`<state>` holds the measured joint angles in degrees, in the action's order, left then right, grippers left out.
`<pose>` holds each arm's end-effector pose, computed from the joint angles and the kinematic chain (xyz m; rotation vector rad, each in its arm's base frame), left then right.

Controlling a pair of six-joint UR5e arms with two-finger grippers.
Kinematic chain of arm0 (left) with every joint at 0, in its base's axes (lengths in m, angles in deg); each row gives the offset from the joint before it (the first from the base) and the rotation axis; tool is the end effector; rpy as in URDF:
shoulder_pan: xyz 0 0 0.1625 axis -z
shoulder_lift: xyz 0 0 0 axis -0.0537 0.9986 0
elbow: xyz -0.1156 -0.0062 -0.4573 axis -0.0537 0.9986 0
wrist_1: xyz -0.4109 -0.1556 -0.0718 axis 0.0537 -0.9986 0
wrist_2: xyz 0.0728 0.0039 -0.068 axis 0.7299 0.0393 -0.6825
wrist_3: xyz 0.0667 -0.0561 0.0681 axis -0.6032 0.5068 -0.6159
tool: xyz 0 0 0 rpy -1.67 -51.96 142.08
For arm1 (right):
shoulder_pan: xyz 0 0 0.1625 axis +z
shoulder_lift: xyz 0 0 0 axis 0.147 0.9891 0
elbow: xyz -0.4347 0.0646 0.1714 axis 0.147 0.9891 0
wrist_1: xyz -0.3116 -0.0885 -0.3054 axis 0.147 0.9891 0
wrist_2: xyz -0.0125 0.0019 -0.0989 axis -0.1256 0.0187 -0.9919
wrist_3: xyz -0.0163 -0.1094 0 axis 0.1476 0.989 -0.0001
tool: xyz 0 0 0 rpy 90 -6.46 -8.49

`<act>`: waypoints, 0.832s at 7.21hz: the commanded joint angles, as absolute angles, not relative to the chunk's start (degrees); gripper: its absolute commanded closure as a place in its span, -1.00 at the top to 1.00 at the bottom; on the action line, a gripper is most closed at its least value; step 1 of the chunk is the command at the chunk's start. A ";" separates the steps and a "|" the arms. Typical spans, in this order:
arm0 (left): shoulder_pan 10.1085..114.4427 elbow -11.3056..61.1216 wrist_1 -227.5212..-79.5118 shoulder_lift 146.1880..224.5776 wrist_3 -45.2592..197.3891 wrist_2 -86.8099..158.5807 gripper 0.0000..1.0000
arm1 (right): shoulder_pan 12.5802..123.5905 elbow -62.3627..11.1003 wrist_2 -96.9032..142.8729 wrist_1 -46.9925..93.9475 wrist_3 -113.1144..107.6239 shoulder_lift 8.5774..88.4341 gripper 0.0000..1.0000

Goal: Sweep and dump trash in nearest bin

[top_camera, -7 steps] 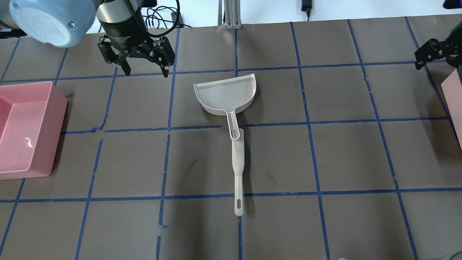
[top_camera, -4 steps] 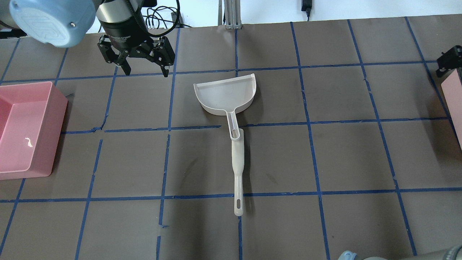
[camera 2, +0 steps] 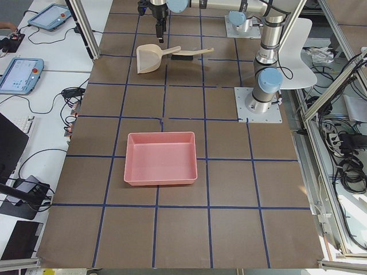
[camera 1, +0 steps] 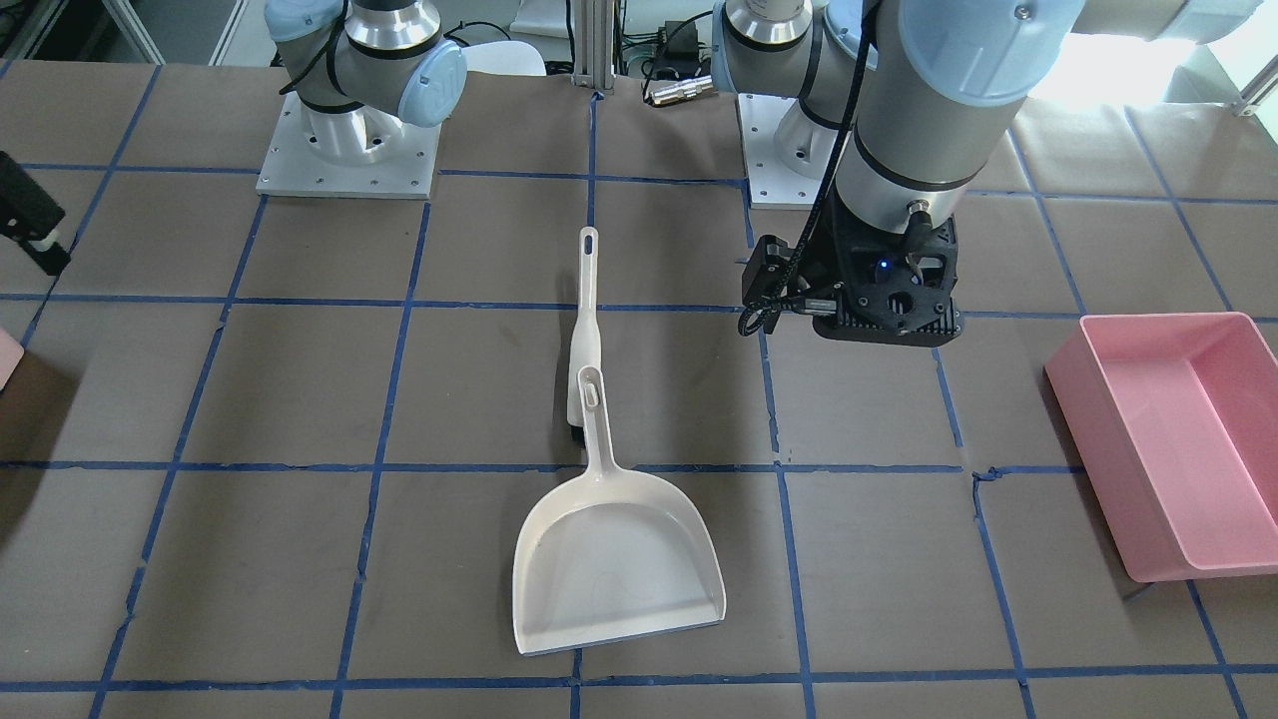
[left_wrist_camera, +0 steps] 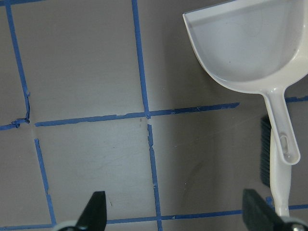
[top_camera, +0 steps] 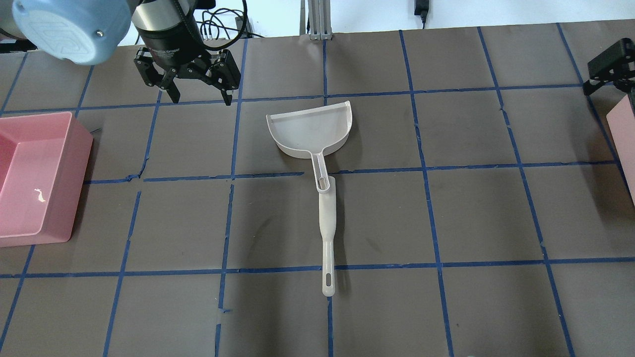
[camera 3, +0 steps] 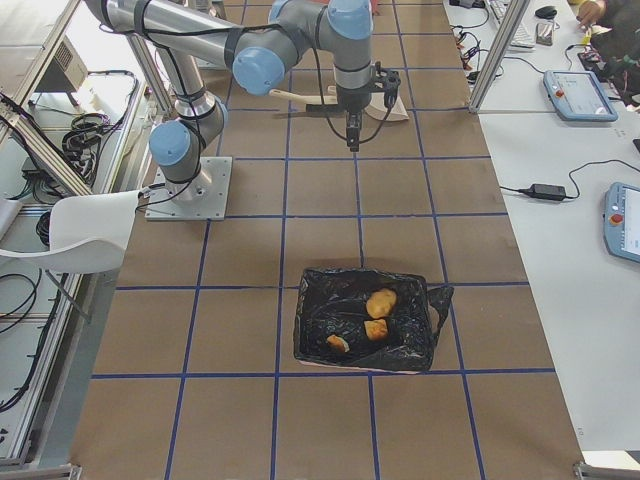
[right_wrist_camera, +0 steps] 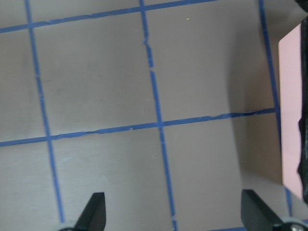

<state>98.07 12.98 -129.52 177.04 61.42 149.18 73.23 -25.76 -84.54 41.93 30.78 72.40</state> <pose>-0.1826 -0.5978 0.5082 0.1339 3.1054 0.0678 -0.0849 -0.5179 0.5388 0.2128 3.0752 -0.2007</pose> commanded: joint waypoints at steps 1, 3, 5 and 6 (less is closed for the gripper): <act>98.00 12.86 -129.52 177.04 61.42 149.18 1.00 | 81.37 -25.36 -84.85 40.51 21.44 74.23 1.00; 98.00 12.86 -129.52 177.04 61.42 149.18 1.00 | 83.85 -25.19 -85.30 40.34 15.56 74.59 1.00; 98.00 12.86 -129.52 177.04 61.42 149.18 1.00 | 90.94 -25.53 -85.20 41.03 9.48 74.50 1.00; 98.00 12.86 -129.52 177.04 61.42 149.18 1.00 | 93.16 -25.71 -85.29 41.21 9.36 74.15 1.00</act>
